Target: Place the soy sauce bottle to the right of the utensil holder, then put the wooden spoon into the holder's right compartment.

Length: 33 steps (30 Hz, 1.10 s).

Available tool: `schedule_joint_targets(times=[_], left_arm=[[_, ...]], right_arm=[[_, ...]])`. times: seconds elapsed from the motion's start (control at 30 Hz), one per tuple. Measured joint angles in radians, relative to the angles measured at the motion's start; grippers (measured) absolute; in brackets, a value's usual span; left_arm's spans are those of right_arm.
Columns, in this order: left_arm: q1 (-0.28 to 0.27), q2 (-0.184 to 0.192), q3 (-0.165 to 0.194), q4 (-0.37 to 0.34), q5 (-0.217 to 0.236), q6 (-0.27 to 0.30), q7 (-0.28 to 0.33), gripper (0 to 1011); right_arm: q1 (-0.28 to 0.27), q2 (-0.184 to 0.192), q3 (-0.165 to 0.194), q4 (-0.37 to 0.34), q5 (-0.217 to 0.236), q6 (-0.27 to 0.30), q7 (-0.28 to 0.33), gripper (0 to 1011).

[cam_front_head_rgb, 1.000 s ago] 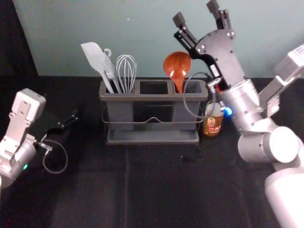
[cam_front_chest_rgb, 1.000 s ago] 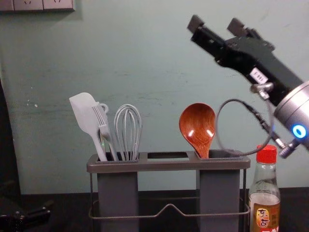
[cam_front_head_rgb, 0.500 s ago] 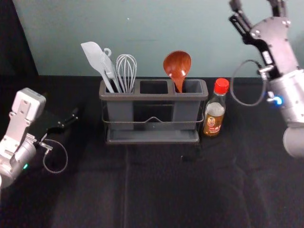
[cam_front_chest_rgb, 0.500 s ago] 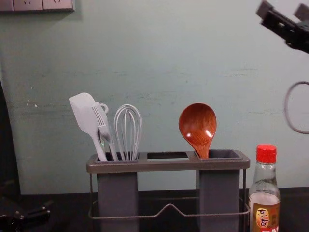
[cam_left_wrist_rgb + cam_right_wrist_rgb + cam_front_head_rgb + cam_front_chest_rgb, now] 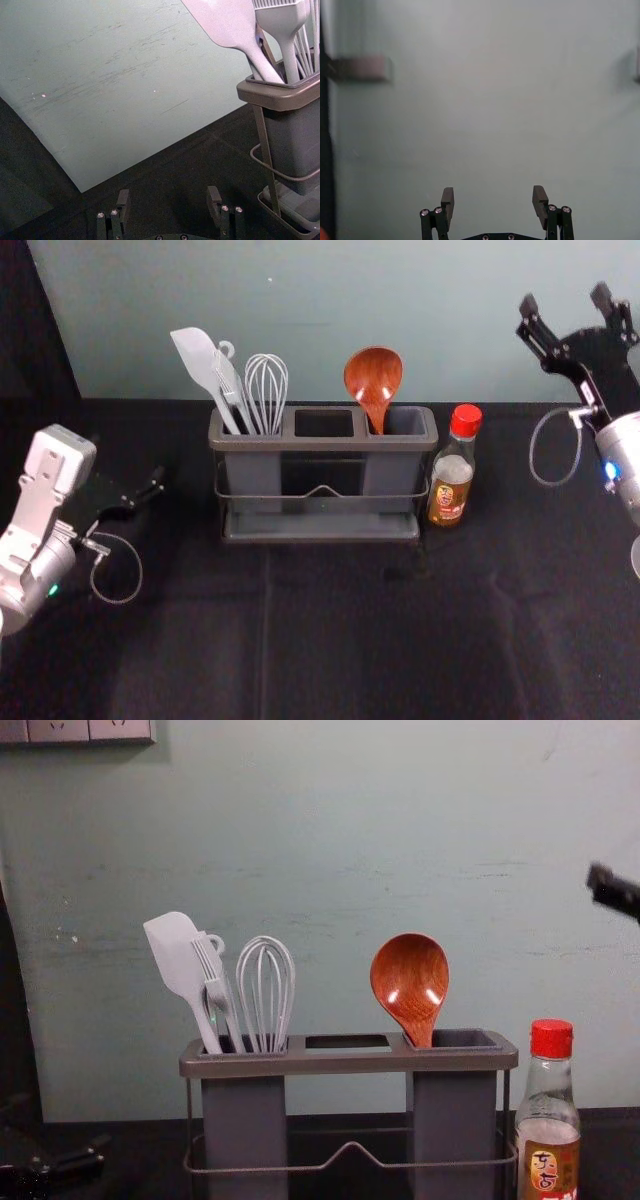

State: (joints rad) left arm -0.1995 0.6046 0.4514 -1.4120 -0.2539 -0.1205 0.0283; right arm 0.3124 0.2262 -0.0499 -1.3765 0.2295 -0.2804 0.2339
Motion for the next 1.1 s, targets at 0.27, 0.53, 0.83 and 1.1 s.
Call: schedule_joint_targets(times=[0.27, 0.53, 0.83, 1.1], left_arm=[[0.000, 0.000, 0.000, 0.000, 0.000, 0.000, 0.000, 1000], [0.000, 0.000, 0.000, 0.000, 0.000, 0.000, 0.000, 1000], [0.000, 0.000, 0.000, 0.000, 0.000, 0.000, 0.000, 1000], [0.000, 0.000, 0.000, 0.000, 0.000, 0.000, 0.000, 1000]], right_arm=[[0.006, 0.000, 0.008, 0.071, -0.092, 0.119, -0.067, 1002], [0.023, -0.008, 0.007, 0.163, -0.141, 0.149, -0.081, 1002], [0.036, -0.022, 0.004, 0.225, -0.161, 0.146, -0.077, 1003], [0.037, -0.026, 0.005, 0.234, -0.165, 0.139, -0.076, 1002]])
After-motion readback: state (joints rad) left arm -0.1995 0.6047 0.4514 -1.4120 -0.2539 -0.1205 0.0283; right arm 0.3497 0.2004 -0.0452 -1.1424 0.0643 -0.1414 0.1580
